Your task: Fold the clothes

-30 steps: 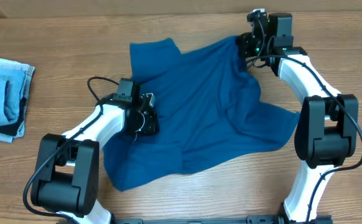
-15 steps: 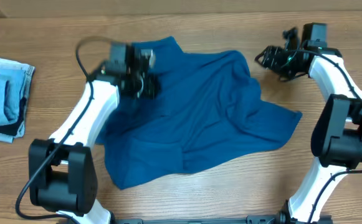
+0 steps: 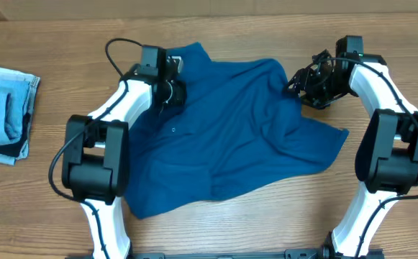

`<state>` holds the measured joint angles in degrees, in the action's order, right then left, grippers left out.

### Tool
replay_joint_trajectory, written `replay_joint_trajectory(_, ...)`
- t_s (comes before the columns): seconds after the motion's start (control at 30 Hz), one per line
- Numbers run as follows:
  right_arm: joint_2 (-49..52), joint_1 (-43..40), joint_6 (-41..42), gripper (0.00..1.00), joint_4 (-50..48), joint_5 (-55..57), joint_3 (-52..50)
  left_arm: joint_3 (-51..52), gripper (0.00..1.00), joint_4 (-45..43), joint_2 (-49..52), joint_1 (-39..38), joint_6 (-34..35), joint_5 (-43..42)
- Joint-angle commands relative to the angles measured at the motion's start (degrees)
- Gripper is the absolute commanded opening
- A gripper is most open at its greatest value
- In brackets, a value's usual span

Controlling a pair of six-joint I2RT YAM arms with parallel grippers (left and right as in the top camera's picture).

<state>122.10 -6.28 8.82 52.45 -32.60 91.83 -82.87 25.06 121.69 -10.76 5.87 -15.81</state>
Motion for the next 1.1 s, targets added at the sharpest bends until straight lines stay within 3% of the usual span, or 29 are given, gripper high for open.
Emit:
replay_joint_trajectory(0.0, -0.5, -0.2, -1.8, 0.68, -0.3, -0.5, 0.9, -0.2, 0.3, -1.5, 1.7, 0.3, -1.6, 2.6)
replay_joint_trajectory(0.17, -0.6, -0.2, -3.4, 0.67, -0.3, -0.5, 0.9, -0.2, 0.29, -3.1, 4.9, 1.4, -0.3, 10.8)
replay_joint_trajectory(0.27, -1.1, -0.2, -6.3, 0.62, 0.3, -0.2, 0.9, -0.2, 0.26, -3.4, 8.5, 5.8, 2.2, 11.3)
replay_joint_trajectory(0.33, -1.1, -0.2, -6.3, 0.49, 0.0, 3.1, 0.9, -0.2, 0.24, -3.1, 9.9, 9.5, 3.4, 10.6)
replay_joint_trajectory(0.4, -1.1, -0.2, -6.3, 0.22, -0.9, 5.7, 0.9, -0.3, 0.23, -3.1, 9.9, 12.2, 3.4, 10.0)
replay_joint_trajectory(0.43, -1.1, -0.2, -6.3, 0.17, -2.5, 8.1, 0.9, -1.0, 0.22, -2.3, 9.8, 13.7, 3.4, 10.0)
replay_joint_trajectory(0.57, -1.1, -1.6, -4.1, 0.08, -13.7, 17.1, 0.9, -4.7, 0.22, 2.0, 9.8, 17.0, 2.2, 8.6)
replay_joint_trajectory(0.67, -1.1, -4.5, -4.1, 0.08, -25.7, 17.6, 0.9, -7.1, 0.23, 3.7, 9.8, 17.1, 1.3, 8.3)
replay_joint_trajectory(0.73, -1.2, -6.8, -4.1, 0.11, -34.1, 17.0, 1.1, -7.8, 0.23, 3.7, 9.8, 16.6, 1.4, 8.2)
replay_joint_trajectory(0.8, -1.2, -8.7, -2.7, 0.16, -35.5, 13.5, 3.6, -8.1, 0.23, 4.0, 9.8, 15.9, 1.4, 7.8)
replay_joint_trajectory(0.83, -1.2, -9.2, -2.8, 0.2, -32.5, 10.0, 5.6, -8.1, 0.23, 4.1, 9.8, 15.7, 1.4, 7.1)
replay_joint_trajectory(0.87, -1.2, -9.2, -2.8, 0.31, -28.9, 8.1, 6.7, -8.1, 0.23, 4.2, 9.8, 15.5, 1.4, 6.8)
replay_joint_trajectory(0.9, -1.2, -8.9, -2.8, 0.49, -24.6, 7.1, 7.0, -8.1, 0.23, 4.3, 9.8, 15.3, 1.4, 6.8)
replay_joint_trajectory(0.97, -1.2, -7.5, -2.9, 0.68, -13.9, 6.1, 6.8, -8.1, 0.24, 4.4, 9.8, 14.9, 1.4, 6.8)
replay_joint_trajectory(1.07, -1.2, -5.0, -2.9, 0.77, 1.8, 6.1, 6.8, -8.1, 0.24, 5.2, 9.8, 14.8, 1.6, 6.5)
